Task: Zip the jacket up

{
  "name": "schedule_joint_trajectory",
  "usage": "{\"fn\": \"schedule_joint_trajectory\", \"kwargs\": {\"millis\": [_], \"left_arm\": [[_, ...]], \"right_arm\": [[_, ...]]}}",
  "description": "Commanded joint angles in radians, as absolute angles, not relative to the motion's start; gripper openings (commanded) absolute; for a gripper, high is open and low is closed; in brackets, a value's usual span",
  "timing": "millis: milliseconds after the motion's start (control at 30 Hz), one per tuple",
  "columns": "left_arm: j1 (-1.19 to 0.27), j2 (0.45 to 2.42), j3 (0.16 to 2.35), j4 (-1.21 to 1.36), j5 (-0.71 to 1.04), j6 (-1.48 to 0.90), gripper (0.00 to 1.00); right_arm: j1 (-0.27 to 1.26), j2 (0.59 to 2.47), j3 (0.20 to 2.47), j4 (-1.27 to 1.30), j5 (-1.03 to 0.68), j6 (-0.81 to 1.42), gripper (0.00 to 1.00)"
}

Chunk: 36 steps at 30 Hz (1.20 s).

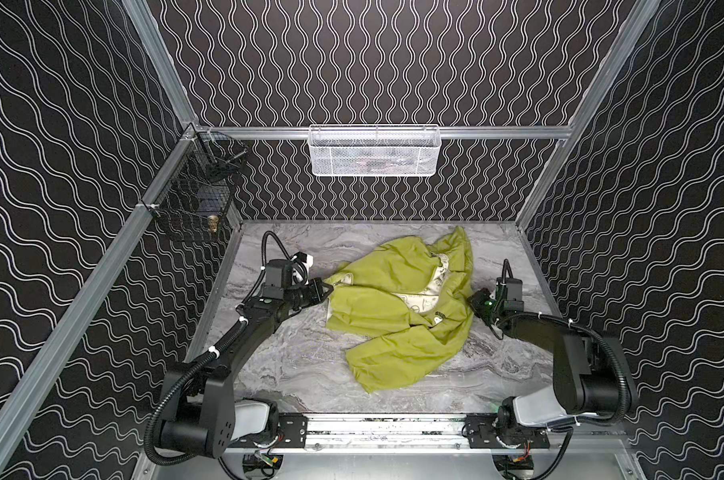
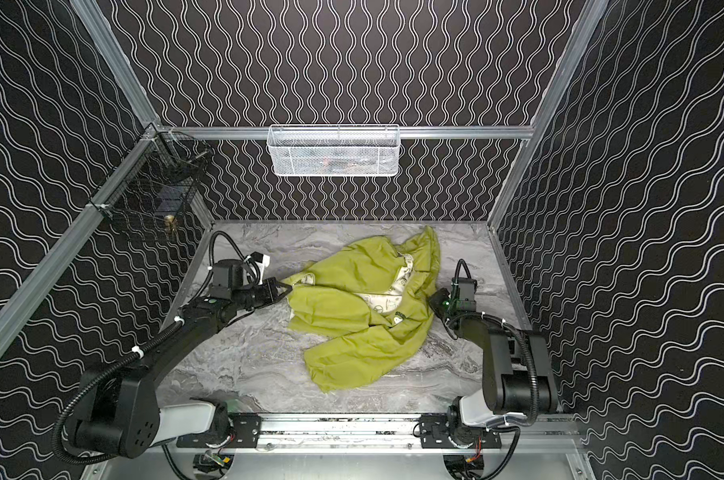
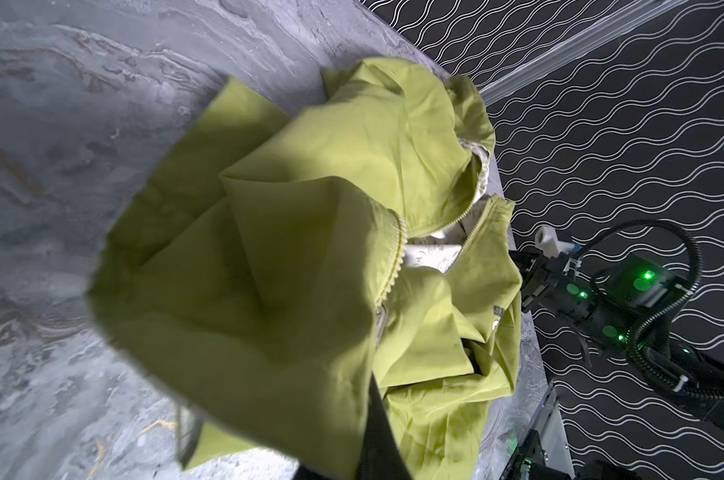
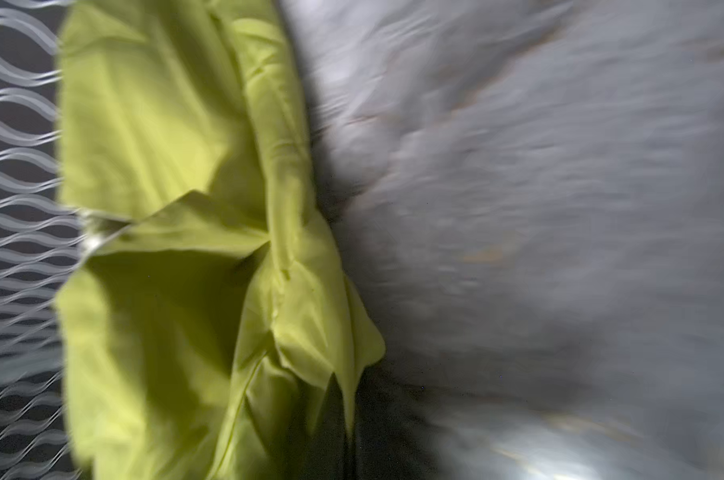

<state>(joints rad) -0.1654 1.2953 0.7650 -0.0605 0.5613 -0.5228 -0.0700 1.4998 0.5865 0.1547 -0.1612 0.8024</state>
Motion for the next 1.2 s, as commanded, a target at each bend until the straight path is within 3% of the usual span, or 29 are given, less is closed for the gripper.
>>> {"fn": "schedule_joint_trajectory", "kwargs": {"millis": [0,33,133,233,333,533,633,767,1167], "left_arm": [[-0.163,1.292,0.786,-0.105,0.586,-0.458,0.00],[-0.164,1.292,0.791,-0.120,0.589,-0.448,0.00],[-0.164,1.285,0.800,-0.161,0.586,-0.423,0.00],[-0.164,1.277,0.807,-0.192,0.588,-0.407,0.00],[-0.164,1.272,0.801,-0.186,0.607,-0.413,0.00],[-0.163,1.261,0.762,-0.141,0.643,-0.454,0.00],[-0.164,1.254,0.741,-0.119,0.652,-0.470,0.00],[-0.164,1.249,0.721,-0.092,0.659,-0.491,0.00],[-0.164,1.227,0.696,-0.078,0.668,-0.503,0.00]], "right_arm": [[-0.111,1.511,0.624,0.016,-0.086,0.750,0.00],[-0.120,1.512,0.638,0.001,-0.088,0.742,0.07],[-0.145,1.485,0.671,-0.030,-0.081,0.729,0.40],[-0.149,1.431,0.711,-0.074,-0.052,0.717,0.53],[-0.149,1.372,0.751,-0.118,-0.031,0.702,0.56],[-0.110,1.304,0.826,-0.122,-0.094,0.655,0.52],[-0.054,1.399,0.954,-0.216,-0.142,0.609,0.51],[0.069,1.577,1.138,-0.348,-0.078,0.550,0.58],[0.118,1.732,1.206,-0.310,-0.004,0.585,0.67]]}}
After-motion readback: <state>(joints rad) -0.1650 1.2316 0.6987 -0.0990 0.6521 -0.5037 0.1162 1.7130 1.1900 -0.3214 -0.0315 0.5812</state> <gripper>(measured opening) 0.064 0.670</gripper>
